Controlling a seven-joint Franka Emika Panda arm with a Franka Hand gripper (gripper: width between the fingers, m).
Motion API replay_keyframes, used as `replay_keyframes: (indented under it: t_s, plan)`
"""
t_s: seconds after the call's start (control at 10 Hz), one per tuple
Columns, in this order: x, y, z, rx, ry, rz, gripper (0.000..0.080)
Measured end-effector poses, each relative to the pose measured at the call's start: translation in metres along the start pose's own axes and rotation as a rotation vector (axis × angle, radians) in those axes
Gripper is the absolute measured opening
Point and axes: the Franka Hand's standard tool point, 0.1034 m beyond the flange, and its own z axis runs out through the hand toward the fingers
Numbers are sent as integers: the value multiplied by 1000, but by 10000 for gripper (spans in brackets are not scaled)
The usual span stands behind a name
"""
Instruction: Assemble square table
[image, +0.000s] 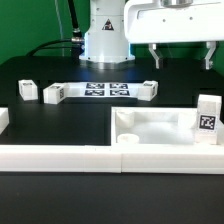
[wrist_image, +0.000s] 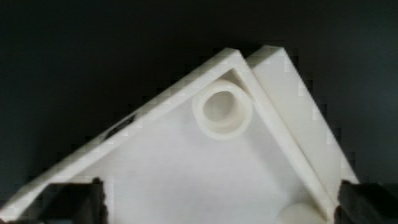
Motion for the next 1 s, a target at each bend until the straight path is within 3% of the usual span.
replay_keyframes:
  t_s: [0.2, 0.3, 0.4, 0.5, 0.6, 1.0]
  plan:
    - [-2, 6, 3, 5, -18, -32, 649]
    - [-15, 27, 12, 0, -72, -29, 649]
    - [-35, 47, 15, -23, -176, -31, 649]
    - [-43, 66, 17, -35, -253, -58, 649]
    - [-46, 77, 20, -40, -277, -69, 649]
    - [-48, 90, 20, -80, -570, -46, 649]
